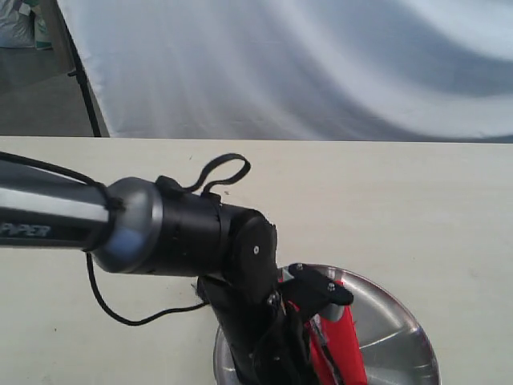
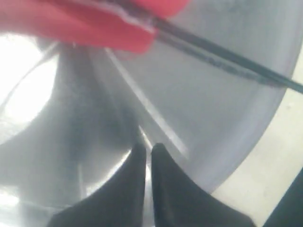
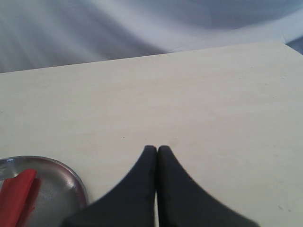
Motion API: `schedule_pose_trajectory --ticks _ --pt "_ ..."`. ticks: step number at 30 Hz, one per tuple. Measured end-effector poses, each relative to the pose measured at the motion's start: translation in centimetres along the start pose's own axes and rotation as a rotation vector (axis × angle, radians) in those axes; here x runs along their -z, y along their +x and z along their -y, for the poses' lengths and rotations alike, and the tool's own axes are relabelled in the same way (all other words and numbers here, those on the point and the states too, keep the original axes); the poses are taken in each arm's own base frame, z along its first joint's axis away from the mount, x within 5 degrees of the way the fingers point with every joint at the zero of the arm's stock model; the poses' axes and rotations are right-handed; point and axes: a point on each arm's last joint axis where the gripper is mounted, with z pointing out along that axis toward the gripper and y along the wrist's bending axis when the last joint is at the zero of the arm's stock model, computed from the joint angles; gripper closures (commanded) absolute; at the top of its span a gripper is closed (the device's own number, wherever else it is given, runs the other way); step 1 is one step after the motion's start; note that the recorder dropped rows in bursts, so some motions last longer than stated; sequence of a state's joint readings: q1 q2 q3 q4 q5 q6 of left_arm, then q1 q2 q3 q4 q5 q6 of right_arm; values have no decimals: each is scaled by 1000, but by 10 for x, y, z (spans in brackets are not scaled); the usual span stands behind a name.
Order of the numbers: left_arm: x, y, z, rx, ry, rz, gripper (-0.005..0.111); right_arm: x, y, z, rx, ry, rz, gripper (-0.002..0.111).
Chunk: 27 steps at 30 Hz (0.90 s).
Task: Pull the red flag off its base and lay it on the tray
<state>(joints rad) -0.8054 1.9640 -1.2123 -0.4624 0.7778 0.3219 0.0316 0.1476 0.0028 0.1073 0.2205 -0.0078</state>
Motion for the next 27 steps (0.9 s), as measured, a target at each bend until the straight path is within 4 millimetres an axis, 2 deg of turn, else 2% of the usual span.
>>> schedule_pose_trajectory --ticks 8,14,17,22,24,27 --pt "74 -7 11 -112 -151 257 107 0 0 0 0 0 0 109" --pt "141 5 13 -89 -345 426 107 0 0 0 0 0 0 109" --pt "174 19 13 -58 -448 488 107 0 0 0 0 0 0 109" --pt "234 58 16 17 -600 586 107 0 0 0 0 0 0 109" --pt "252 79 20 32 -618 640 107 0 0 0 0 0 0 109" --pt "268 112 23 31 -626 705 107 0 0 0 0 0 0 109"
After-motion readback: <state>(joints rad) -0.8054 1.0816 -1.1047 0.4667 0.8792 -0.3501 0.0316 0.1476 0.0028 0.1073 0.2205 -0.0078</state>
